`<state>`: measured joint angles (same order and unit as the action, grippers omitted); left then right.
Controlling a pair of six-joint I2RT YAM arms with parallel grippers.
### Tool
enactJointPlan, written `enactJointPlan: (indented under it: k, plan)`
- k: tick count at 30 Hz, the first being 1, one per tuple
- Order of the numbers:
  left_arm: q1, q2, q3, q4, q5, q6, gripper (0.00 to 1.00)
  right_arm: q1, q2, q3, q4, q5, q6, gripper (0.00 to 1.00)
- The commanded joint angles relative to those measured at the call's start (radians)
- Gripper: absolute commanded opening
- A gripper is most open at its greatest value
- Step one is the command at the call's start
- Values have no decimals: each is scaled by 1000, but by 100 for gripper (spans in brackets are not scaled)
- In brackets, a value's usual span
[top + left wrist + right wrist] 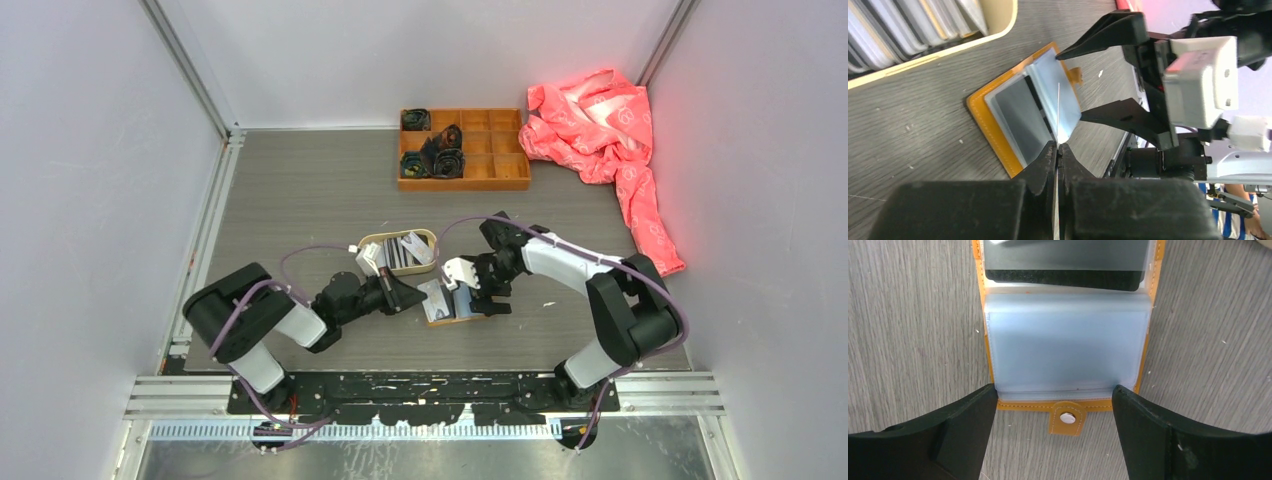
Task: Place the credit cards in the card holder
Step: Pick up the credit card from the storage box, then insert the credit card into the card holder.
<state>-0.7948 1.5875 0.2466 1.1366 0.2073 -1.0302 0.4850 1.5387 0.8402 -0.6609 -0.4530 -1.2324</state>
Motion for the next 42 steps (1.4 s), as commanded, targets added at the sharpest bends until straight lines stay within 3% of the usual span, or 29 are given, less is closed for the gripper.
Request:
enactJointPlan:
  k: [1,12,20,26,42]
  plan:
    - [7,99,26,231,42,-61,0,27,23,46,-61,1,-43,87]
    - [-17,90,-20,231,-4,-91,0,108,28,47,-83,-12,-57,85]
    - [-111,87,-102,293,-156,-126,0,122,-35,62,-65,-14,20,88]
    - [-186,118,-70,295,-271,-151,0,110,-71,54,-57,6,16,89]
    - [-196,186,-56,294,-362,-227,0,102,-20,51,-73,64,2,88]
